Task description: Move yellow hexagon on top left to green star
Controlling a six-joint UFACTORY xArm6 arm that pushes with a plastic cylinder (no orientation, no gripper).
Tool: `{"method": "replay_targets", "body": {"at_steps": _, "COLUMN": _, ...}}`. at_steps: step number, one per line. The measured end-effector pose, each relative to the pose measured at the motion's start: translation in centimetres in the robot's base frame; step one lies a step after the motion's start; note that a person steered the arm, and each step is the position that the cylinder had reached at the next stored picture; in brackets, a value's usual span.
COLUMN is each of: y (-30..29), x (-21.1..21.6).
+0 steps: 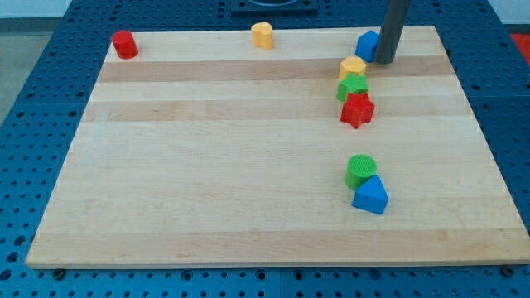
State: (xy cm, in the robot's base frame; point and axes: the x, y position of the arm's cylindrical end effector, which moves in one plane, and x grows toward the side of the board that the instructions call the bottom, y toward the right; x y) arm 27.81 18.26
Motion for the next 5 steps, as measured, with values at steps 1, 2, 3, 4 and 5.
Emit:
{"method": "replay_targets", "body": {"at_steps": 1, "y": 0.0, "x": -1.3}}
{"method": "replay_targets", "body": {"at_steps": 2, "y": 0.6, "x": -1.8}}
{"method": "replay_targets", "body": {"at_steps": 3, "y": 0.4, "x": -0.5}}
{"method": "replay_targets", "body": {"at_steps": 4, "y": -2.2, "x": 1.3}}
{"method": "replay_targets", "body": {"at_steps": 5, "y": -5.2, "x": 1.2}}
